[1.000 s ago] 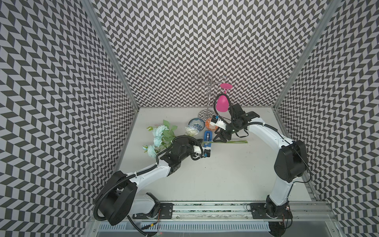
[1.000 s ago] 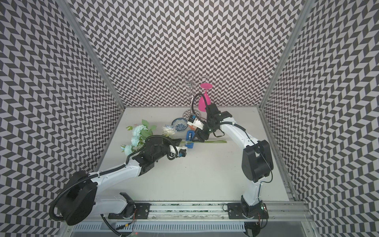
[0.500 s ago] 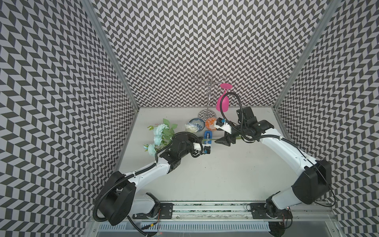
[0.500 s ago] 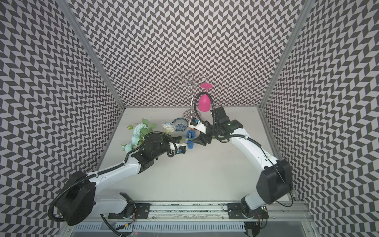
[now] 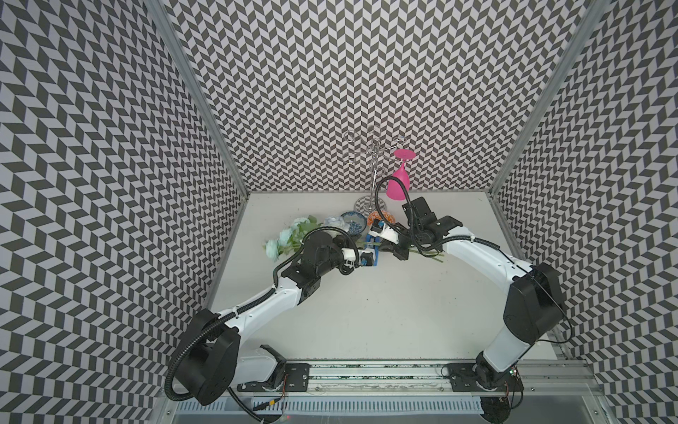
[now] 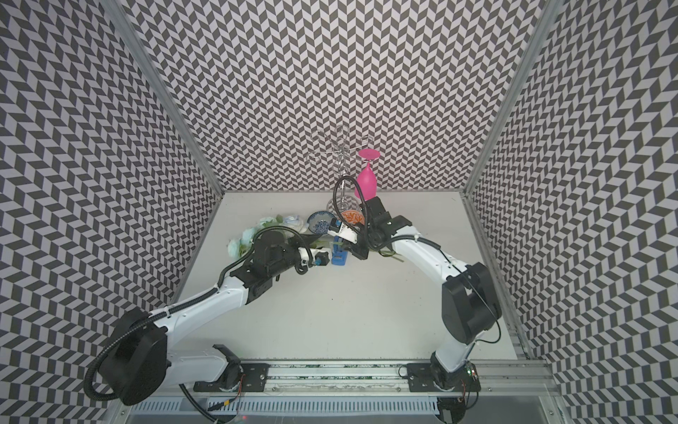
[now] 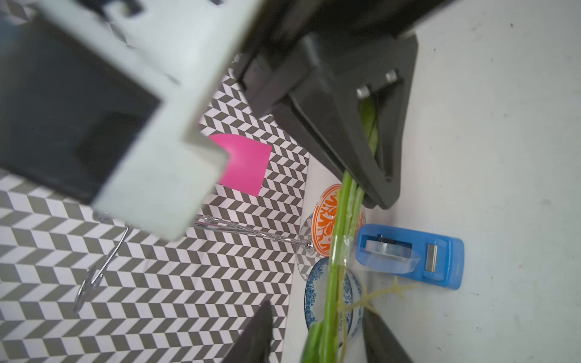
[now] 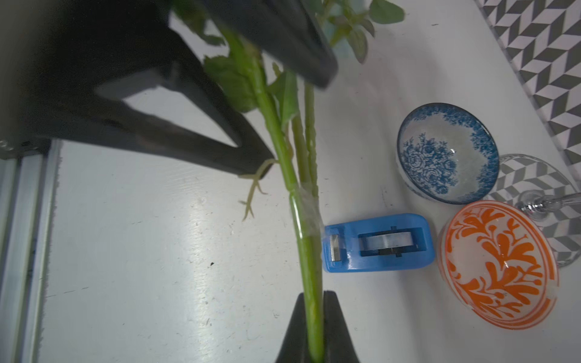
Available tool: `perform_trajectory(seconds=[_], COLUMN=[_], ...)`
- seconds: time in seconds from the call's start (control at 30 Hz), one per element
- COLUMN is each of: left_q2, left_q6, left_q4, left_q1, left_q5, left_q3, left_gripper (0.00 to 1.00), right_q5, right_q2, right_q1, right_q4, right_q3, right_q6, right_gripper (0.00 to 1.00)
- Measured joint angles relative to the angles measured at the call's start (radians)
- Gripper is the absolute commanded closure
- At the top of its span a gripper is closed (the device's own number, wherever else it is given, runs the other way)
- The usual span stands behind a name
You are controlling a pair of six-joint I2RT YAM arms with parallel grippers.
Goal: Wrap bouquets with tape
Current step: Wrap the tape around the bouquet.
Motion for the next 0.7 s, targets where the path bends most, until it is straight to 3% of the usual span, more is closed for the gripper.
perform_trajectory(seconds=[0.1, 0.2, 0.23, 0.47, 0.7], left_q2=[-0.008, -0.017, -0.023, -0.072, -0.061], left_q6=[-0.044, -0.092, -0.106, -0.178, -0.236], left_q4=[-0.066, -0.134, -0.153, -0.255, -0.321], left_q1=[0.011, 0.026, 0.032, 0.086, 0.134], left_q5=[0.056, 0.095, 0.103, 0.120, 0.159], left_q3=[0.050, 0.100, 0.113, 0.182, 0.222], left_gripper=[0.35, 0.23, 0.02, 0.01, 0.01], right_q5=[0.018, 0.021, 0.021, 0.126, 0.147], right_q2=[-0.007, -0.031, -0.040, -0.048, -0.045], right_q1=[-0.002, -0.001, 0.000, -0.014, -0.017], right_q4=[0.089, 0.161, 0.182, 0.199, 0.202], right_q3=[-0.023, -0.054, -0.064, -0.071, -0.069], right_q6=[0.018, 0.018, 0.018, 0.057, 0.069], right_gripper=[1.00, 1.00, 1.00, 1.00, 1.00])
